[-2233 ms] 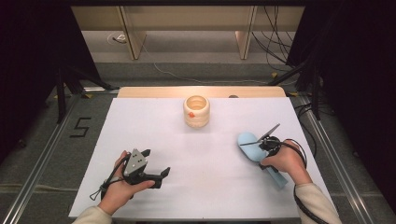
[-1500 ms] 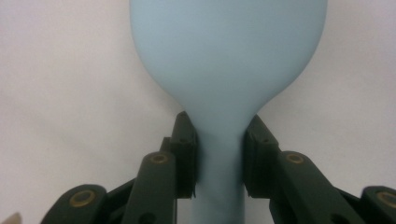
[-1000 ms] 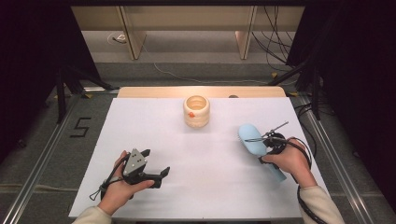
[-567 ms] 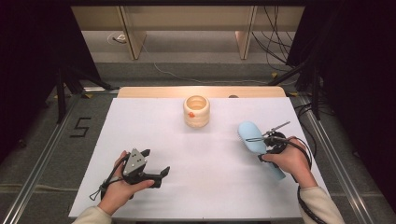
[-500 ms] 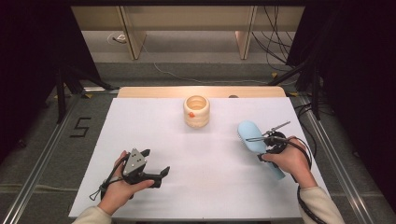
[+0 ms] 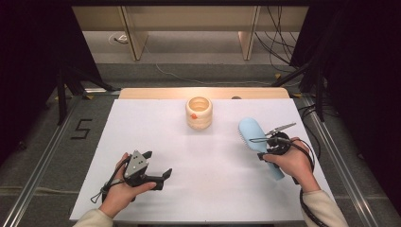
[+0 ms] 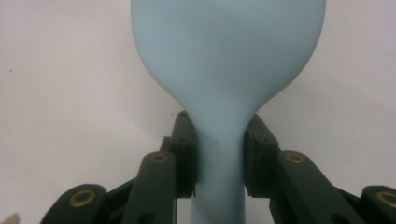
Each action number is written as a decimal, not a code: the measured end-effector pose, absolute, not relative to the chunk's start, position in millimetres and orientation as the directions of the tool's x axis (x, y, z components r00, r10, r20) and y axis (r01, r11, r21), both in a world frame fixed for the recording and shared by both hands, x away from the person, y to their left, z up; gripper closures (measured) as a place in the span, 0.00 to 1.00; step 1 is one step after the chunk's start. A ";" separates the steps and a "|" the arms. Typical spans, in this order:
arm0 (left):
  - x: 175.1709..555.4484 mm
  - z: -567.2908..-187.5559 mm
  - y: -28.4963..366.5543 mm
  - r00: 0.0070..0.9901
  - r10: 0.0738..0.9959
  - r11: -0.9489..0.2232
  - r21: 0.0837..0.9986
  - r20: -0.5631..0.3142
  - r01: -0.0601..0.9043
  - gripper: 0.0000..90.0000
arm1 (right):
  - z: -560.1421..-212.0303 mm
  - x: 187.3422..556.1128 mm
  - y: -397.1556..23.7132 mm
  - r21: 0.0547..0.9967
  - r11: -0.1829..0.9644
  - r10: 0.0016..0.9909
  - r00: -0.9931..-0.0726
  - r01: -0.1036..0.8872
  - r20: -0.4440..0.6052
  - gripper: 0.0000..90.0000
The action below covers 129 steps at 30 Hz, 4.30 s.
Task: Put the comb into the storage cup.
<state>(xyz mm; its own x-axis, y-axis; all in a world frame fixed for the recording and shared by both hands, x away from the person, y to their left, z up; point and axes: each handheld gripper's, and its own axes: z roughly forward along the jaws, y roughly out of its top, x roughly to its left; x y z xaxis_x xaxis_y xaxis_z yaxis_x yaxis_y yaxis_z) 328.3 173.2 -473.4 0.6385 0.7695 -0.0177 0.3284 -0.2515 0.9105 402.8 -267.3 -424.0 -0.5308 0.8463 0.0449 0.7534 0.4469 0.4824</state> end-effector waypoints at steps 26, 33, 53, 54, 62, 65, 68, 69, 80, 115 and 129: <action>328.7 -472.9 174.0 0.633 0.773 -0.237 0.916 -0.024 0.324 0.05 | -419.2 392.5 -255.2 0.682 0.373 0.837 -0.545 0.629 0.046 0.78; 328.8 -472.9 174.1 0.632 0.774 -0.237 0.916 -0.023 0.324 0.05 | -416.9 390.0 -250.1 0.733 0.350 0.830 -0.556 0.583 0.047 0.78; 330.9 -471.0 175.6 0.626 0.779 -0.211 0.922 -0.042 0.325 0.05 | -418.3 385.0 -229.9 0.817 0.301 0.807 -0.588 0.492 0.056 0.78; 331.3 -470.8 175.8 0.627 0.778 -0.211 0.922 -0.042 0.324 0.05 | -418.3 385.0 -229.9 0.817 0.301 0.807 -0.588 0.492 0.056 0.78; 333.5 -461.8 174.9 0.624 0.779 -0.187 0.925 -0.066 0.330 0.03 | -419.8 380.5 -214.6 0.835 0.305 0.787 -0.615 0.458 0.050 0.78; 334.5 -453.3 170.5 0.632 0.772 -0.181 0.931 -0.066 0.318 0.00 | -420.9 379.0 -208.4 0.843 0.301 0.780 -0.624 0.447 0.052 0.78; 335.9 -444.6 166.5 0.639 0.767 -0.171 0.938 -0.066 0.302 0.00 | -422.0 377.7 -203.2 0.846 0.303 0.772 -0.634 0.438 0.051 0.78; 335.9 -444.6 166.5 0.639 0.767 -0.171 0.938 -0.066 0.302 0.00 | -422.3 377.2 -201.2 0.849 0.303 0.771 -0.635 0.433 0.049 0.78; 355.5 -416.4 137.6 0.665 0.745 -0.168 0.952 -0.048 0.257 0.00 | -424.9 373.7 -182.9 0.851 0.320 0.745 -0.666 0.416 0.046 0.78; 383.9 -387.5 74.6 0.712 0.697 -0.133 0.962 -0.082 0.240 0.00 | -430.7 370.9 -155.9 0.867 0.324 0.714 -0.699 0.380 0.040 0.78; 397.7 -391.3 57.0 0.708 0.694 -0.098 0.957 -0.131 0.272 0.11 | -432.3 369.1 -152.1 0.871 0.321 0.712 -0.701 0.372 0.037 0.78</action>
